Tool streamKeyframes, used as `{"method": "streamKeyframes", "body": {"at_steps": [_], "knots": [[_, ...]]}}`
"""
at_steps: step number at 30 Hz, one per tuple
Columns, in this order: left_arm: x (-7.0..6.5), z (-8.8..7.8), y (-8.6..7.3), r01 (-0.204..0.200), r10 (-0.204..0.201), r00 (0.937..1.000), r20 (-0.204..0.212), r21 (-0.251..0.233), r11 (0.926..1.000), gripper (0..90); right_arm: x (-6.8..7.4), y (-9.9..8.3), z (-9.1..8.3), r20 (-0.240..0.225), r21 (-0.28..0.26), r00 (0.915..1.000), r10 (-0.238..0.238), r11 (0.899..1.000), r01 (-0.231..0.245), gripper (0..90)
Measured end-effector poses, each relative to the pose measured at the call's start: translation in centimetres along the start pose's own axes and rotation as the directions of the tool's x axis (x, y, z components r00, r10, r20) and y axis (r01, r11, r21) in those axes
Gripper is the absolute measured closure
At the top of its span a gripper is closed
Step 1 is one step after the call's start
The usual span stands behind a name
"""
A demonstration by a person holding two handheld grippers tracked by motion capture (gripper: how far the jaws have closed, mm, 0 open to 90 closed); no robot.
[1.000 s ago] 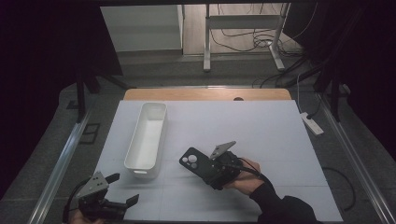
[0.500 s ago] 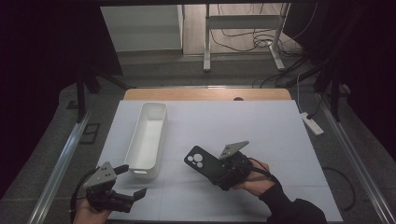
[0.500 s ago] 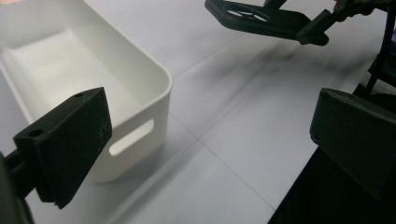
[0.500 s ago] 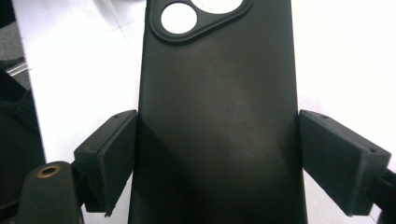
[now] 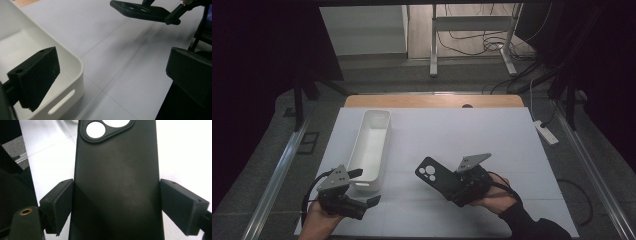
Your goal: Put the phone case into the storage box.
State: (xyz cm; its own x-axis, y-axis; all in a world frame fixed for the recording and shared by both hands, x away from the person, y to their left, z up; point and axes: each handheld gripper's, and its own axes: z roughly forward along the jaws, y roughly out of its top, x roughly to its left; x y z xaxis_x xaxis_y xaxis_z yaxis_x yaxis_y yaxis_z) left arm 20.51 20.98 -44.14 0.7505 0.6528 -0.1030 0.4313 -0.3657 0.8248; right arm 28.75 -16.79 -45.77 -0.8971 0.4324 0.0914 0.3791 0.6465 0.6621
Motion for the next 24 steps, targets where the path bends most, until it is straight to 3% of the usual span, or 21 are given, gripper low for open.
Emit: {"method": "streamKeyframes", "body": {"at_steps": [5, 15, 24], "knots": [[0.1, 0.7, 0.5, -0.017, 0.017, 0.9996, 0.022, -0.004, 0.9998, 0.0, 0.0, -0.3, -0.7, -0.002, -0.013, 1.0000, 0.006, 1.000, -0.006, 15.6], [0.5, 2.2, 1.3, -0.010, 0.012, 0.9970, 0.076, -0.020, 0.9997, 0.0, 0.1, -1.1, -2.1, -0.016, -0.042, 0.9998, 0.010, 0.999, -0.010, 15.6], [0.5, 3.4, 2.5, -0.036, 0.040, 0.9922, 0.118, -0.036, 0.9987, 0.0, 0.1, -1.7, -3.1, -0.022, -0.069, 0.9997, 0.011, 0.998, -0.013, 15.6]]}}
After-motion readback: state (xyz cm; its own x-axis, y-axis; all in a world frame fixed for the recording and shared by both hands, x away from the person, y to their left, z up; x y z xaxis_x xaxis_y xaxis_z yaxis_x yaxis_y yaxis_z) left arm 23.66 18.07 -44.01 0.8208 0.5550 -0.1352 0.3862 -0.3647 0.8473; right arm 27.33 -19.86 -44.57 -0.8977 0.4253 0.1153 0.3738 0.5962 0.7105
